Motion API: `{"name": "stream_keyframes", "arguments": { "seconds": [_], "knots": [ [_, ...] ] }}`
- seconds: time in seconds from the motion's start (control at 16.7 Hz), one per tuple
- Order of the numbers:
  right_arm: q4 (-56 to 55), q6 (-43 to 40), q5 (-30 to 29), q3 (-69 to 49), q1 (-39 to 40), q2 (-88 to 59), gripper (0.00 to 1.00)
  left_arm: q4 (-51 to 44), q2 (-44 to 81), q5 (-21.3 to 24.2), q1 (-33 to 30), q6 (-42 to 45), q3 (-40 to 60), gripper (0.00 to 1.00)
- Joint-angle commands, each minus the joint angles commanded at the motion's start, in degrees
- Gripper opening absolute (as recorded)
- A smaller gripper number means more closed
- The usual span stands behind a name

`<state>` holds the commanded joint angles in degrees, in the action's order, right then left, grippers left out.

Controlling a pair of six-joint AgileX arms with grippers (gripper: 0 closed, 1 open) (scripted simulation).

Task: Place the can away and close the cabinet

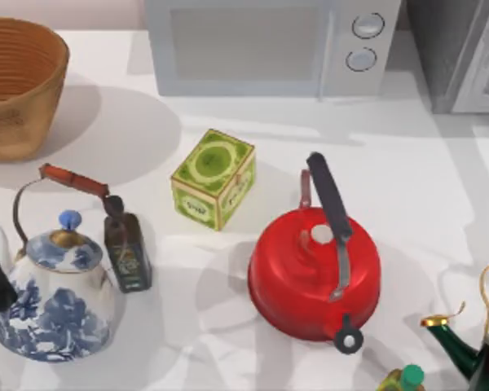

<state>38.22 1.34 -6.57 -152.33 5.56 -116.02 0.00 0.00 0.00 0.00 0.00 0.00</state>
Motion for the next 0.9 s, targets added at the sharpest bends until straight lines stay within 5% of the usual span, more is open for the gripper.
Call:
{"name": "stream_keyframes", "arguments": {
  "seconds": [0.36,0.9],
  "knots": [
    [-5.05,0.71,0.97,26.78,-1.15,18.73,1.00,0.00,0.00,0.00,0.00,0.00,0.00,1.00],
    [-21.68,0.71,3.28,96.94,-3.76,68.05,1.00,0.00,0.00,0.00,0.00,0.00,0.00,1.00]
  ]
}}
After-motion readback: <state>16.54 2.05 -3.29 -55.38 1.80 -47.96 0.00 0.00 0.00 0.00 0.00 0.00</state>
